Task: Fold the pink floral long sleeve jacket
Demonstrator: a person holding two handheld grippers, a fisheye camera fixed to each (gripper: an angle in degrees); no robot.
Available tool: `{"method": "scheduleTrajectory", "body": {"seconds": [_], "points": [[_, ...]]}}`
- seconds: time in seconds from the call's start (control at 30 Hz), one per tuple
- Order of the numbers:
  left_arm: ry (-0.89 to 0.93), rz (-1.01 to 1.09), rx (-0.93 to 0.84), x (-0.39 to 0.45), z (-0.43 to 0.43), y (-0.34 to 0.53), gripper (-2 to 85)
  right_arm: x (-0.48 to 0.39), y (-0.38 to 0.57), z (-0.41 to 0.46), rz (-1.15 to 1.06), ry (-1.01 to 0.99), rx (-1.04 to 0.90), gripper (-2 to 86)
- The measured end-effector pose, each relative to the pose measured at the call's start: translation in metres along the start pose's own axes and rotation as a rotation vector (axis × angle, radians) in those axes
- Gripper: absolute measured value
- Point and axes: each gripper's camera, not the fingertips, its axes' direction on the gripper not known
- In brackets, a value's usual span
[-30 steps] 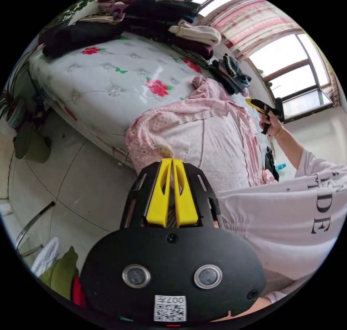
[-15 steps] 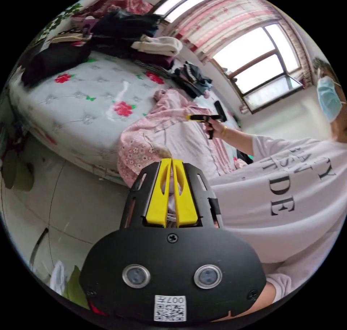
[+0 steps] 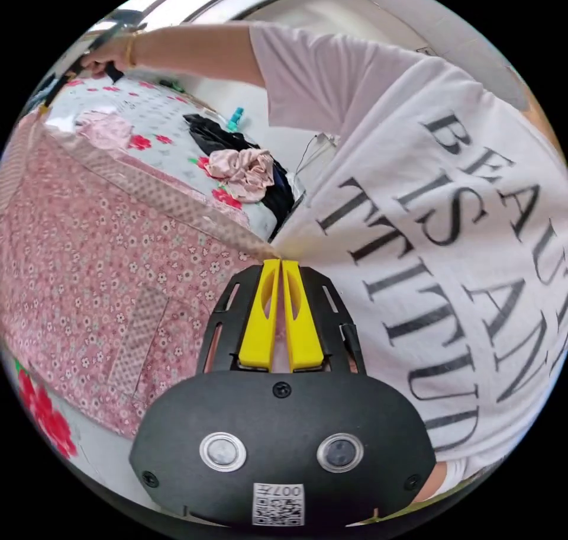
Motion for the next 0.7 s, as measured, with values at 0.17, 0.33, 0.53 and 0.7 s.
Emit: {"method": "scheduleTrajectory", "body": {"seconds": [0.17,0.33,0.53,0.7], "points": [[-0.034,-0.102,-0.044,-0.045,0.057,-0.012,-0.9,-0.001,-0.018,0.083,0.089,0.098,-0.062,0.0],[-0.023,-0.251,-0.046,-0.086,0.100,-0.015,-0.3,0.014,0.002,0.104,0.184,0.058,0.016,0.5],[-0.053,-0.298,-0.102,-0.108,0.139,-0.030,7.0,0.038,0.102,0.046,0.345,-0.131,0.206,1.5],[-0.068,-0.321,-0.090,-0.114,0.161,-0.041,8.8,-0.009,0.239,0.026,0.391,-0.214,0.280,2.0]]}}
